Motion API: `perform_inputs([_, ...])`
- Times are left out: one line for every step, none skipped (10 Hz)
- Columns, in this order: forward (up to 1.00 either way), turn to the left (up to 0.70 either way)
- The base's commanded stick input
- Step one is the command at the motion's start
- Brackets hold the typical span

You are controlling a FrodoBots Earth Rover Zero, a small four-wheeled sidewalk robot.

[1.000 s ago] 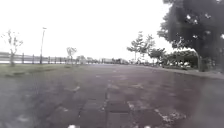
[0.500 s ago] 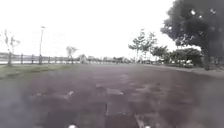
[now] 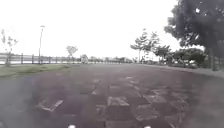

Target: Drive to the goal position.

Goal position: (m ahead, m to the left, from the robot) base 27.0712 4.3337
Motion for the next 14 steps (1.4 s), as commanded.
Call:
perform_inputs([1.00,0.00])
perform_inputs([1.00,0.00])
perform_inputs([1.00,0.00])
perform_inputs([1.00,0.00])
perform_inputs([1.00,0.00])
perform_inputs([1.00,0.00])
perform_inputs([1.00,0.00])
perform_inputs([1.00,0.00])
perform_inputs([1.00,0.00])
perform_inputs([1.00,0.00])
perform_inputs([1.00,0.00])
perform_inputs([1.00,0.00])
perform_inputs([1.00,0.00])
perform_inputs([1.00,0.00])
